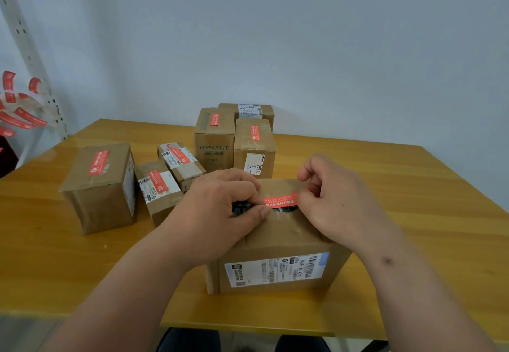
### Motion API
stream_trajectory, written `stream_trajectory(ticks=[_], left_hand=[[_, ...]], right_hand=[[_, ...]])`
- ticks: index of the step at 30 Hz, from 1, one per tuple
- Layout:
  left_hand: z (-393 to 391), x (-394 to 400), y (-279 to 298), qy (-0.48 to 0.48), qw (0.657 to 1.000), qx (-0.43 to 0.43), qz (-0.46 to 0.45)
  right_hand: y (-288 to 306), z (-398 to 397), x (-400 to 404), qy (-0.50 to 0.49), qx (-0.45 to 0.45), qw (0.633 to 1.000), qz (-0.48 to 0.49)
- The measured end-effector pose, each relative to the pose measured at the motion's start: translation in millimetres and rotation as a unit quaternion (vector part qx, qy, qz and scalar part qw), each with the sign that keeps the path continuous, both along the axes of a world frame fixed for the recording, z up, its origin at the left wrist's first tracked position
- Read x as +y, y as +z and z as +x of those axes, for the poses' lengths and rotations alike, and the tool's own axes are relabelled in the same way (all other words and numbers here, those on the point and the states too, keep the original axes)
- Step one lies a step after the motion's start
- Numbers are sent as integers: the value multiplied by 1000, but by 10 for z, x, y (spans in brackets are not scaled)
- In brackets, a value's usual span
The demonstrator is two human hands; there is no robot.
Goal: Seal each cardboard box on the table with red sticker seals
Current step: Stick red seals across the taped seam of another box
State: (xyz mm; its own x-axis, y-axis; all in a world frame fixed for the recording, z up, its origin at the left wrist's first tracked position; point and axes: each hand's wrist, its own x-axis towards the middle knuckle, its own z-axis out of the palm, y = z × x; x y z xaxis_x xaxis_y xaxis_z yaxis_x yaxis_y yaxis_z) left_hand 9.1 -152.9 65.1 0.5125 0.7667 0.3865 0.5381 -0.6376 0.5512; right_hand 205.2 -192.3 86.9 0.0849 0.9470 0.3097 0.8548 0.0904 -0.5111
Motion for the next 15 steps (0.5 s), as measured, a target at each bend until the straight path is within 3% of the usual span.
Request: stream_trajectory(ticks=[4, 8, 15], left_hand=[[11, -7, 7, 1, 1000, 11, -11], [7, -10, -4, 5, 1000, 13, -4], [37, -54, 26, 24, 999, 18, 21]], right_hand=[[-4, -9, -17, -35, -116, 992, 15], [44, 13, -25, -57, -173, 983, 9], [-15, 187, -2, -89, -40, 994, -47]])
